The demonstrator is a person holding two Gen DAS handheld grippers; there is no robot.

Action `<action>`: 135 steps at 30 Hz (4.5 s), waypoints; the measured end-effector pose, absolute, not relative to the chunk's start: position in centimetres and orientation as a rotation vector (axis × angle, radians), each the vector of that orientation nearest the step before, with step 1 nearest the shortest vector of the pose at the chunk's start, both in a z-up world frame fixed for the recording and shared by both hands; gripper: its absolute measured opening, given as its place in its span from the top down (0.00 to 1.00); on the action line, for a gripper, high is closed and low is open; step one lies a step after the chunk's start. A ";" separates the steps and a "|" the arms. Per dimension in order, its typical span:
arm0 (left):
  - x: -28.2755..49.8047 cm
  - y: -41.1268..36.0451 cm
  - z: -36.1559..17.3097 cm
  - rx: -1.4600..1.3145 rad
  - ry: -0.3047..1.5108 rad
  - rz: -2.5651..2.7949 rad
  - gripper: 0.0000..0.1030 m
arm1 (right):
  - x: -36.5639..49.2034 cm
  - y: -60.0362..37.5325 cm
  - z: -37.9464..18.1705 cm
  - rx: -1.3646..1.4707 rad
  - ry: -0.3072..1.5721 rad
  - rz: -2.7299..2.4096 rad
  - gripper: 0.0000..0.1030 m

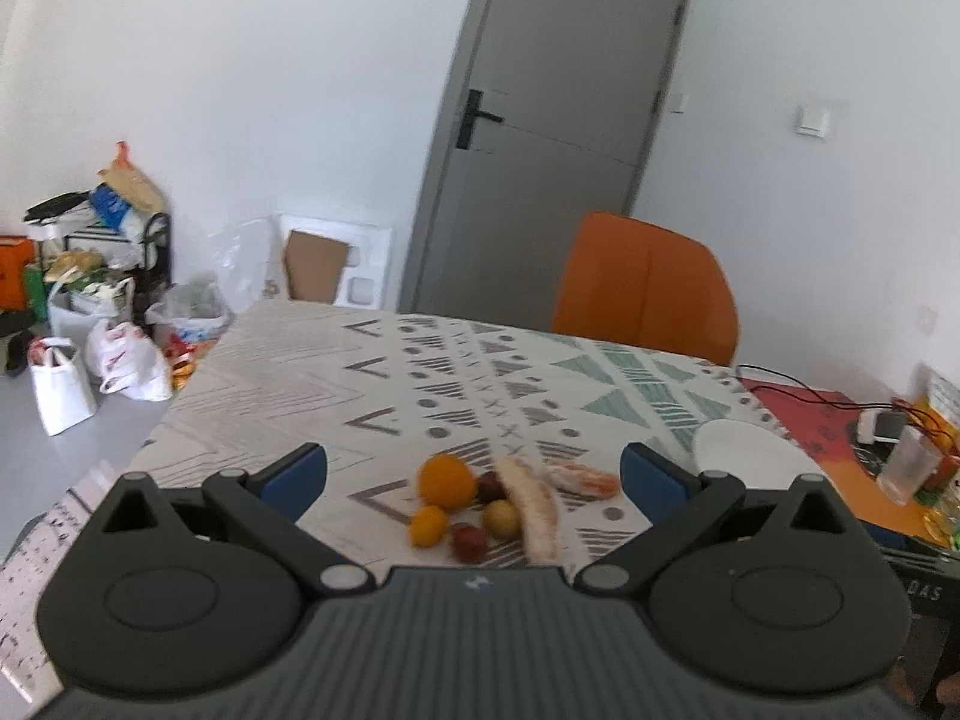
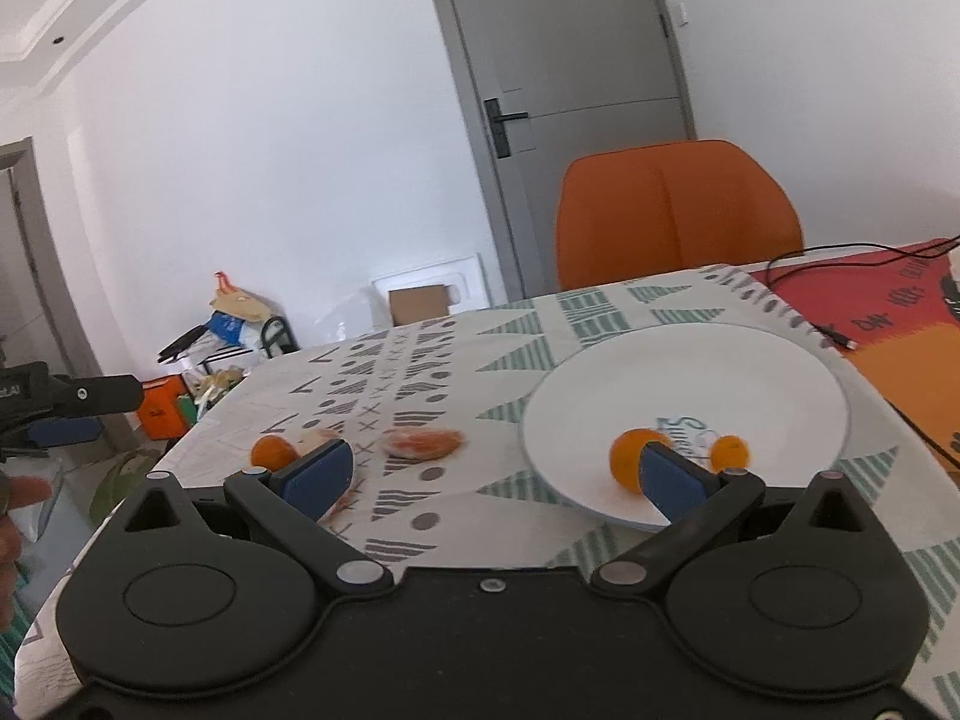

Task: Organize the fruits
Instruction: 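Grasp the yellow round fruit with the left tool while the right tool grasps the peeled pomelo segment, then carry the yellow fruit and pomelo segment over the white plate with both tools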

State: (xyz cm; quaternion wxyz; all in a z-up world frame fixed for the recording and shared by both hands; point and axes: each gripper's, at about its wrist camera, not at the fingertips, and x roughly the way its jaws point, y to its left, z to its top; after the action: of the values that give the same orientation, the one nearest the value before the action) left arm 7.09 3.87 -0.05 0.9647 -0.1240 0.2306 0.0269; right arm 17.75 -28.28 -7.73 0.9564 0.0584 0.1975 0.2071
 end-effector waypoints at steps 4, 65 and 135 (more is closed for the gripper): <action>6.7 4.8 -0.6 -0.254 0.478 0.076 0.00 | 18.0 -27.5 -7.8 0.114 0.412 0.427 0.00; 11.2 8.8 -8.0 -0.262 0.641 0.045 0.75 | 25.3 -13.9 -12.4 0.081 0.678 0.624 0.38; 11.5 5.4 -5.6 -0.227 0.599 0.010 0.75 | 23.4 -20.4 -12.3 0.152 0.632 0.547 0.66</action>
State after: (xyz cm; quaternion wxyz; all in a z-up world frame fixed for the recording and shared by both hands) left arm 11.49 5.40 -5.59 0.9492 -0.1118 0.2943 0.0051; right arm 23.44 -20.41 -12.30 0.9111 0.0737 0.3067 0.2654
